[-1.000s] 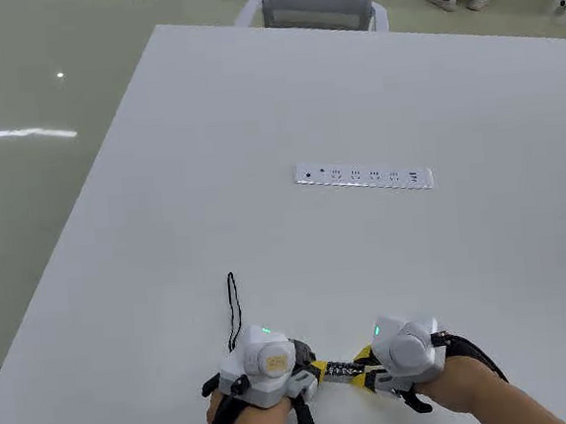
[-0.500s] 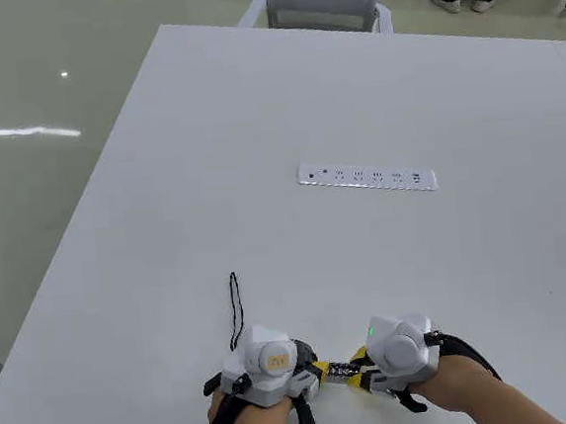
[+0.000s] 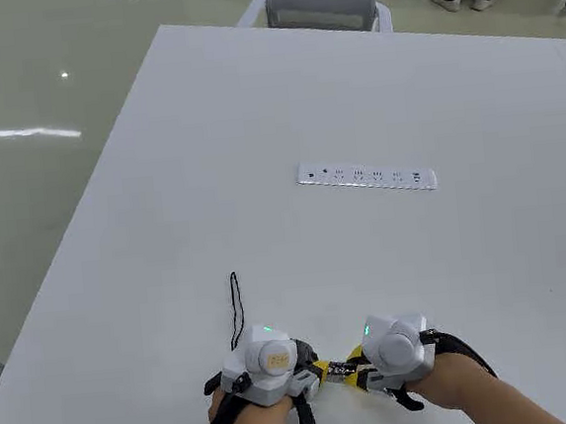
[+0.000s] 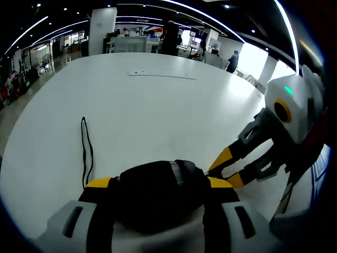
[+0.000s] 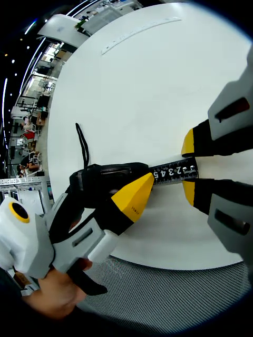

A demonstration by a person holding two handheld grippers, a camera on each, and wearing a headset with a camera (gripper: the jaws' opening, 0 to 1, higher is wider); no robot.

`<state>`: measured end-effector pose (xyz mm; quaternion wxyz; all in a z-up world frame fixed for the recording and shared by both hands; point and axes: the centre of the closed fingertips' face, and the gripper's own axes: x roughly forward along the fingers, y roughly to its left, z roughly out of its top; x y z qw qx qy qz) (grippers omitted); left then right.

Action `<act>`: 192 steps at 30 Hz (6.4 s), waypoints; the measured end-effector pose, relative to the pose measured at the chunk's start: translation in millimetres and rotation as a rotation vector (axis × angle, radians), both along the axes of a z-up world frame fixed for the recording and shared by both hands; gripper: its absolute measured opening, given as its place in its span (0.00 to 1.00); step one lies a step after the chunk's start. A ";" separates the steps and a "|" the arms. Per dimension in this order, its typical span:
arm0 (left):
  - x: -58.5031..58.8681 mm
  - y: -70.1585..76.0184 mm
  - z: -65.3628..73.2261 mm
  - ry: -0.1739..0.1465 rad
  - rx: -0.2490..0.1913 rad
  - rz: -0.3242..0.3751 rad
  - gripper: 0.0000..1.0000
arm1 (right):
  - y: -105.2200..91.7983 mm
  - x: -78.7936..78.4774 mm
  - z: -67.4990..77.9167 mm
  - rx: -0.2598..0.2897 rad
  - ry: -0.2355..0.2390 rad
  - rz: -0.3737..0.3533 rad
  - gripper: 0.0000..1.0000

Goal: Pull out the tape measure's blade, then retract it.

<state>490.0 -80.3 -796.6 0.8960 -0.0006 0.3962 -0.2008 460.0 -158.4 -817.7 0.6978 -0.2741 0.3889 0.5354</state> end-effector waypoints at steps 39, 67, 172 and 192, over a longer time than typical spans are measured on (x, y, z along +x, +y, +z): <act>0.1 0.4 0.9 -0.002 -0.008 0.004 0.66 | 19.1 1.6 2.0 0.010 0.009 0.025 0.14; 1.6 0.8 0.1 0.000 -0.020 0.003 0.66 | 38.7 2.5 1.9 0.077 -0.005 0.046 0.14; -1.3 -0.4 3.6 -0.006 -0.016 -0.060 0.68 | 22.9 5.7 7.4 0.104 -0.001 -0.115 0.61; 6.9 27.1 46.2 -0.130 -0.120 -0.266 0.99 | -8.6 8.5 29.3 0.188 -0.052 -0.368 1.00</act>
